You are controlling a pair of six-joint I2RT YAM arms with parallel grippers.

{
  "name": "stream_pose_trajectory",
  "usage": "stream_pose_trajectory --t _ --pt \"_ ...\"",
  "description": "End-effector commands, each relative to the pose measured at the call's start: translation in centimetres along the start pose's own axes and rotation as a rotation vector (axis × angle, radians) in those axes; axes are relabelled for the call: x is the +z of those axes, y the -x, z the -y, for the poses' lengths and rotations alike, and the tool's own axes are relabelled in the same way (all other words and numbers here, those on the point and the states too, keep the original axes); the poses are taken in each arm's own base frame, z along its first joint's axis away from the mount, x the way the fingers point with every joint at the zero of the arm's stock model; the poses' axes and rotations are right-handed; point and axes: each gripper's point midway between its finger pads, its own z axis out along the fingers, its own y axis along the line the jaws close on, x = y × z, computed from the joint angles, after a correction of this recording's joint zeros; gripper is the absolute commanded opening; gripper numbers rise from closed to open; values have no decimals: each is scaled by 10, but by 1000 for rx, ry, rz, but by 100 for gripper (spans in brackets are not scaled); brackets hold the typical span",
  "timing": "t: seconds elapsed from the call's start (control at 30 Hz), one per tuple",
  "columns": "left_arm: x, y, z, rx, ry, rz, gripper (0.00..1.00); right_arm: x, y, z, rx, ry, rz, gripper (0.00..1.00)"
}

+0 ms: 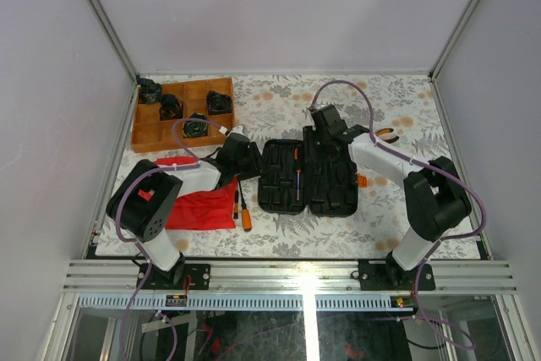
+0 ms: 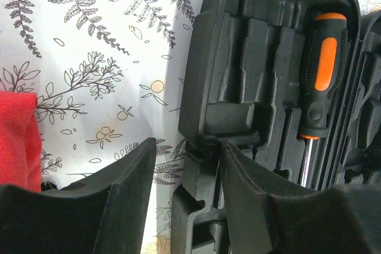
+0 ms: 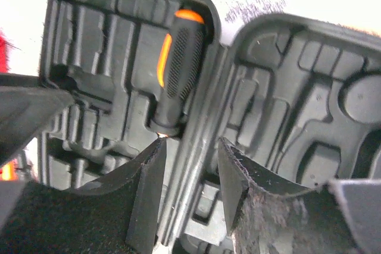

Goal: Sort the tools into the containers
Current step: Move the storage box to the center of the board.

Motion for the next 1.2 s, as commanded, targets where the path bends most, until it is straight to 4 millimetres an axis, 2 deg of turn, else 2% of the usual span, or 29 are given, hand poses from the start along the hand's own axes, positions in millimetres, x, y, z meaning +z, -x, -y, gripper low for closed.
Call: stream_pose_trajectory --t 0.0,0.3,0.47,0.67,0.87,1.07,1.17 --pt "0 -3 -2 13 14 -10 47 -2 -21 12 16 -41 -19 47" --pt "-9 4 -1 14 11 31 55 6 -37 -2 30 46 -62 40" --pt "-20 14 -1 18 18 89 57 13 -43 4 13 23 -79 29" --pt "-43 34 4 18 7 196 57 21 -51 13 -35 -7 -108 21" --pt "-71 63 2 4 43 350 59 23 -45 18 -164 -13 -123 15" --pt "-68 73 14 22 38 345 59 29 -34 13 -362 47 -133 13" --pt "-65 74 13 45 82 350 59 34 -29 11 -444 68 -142 14"
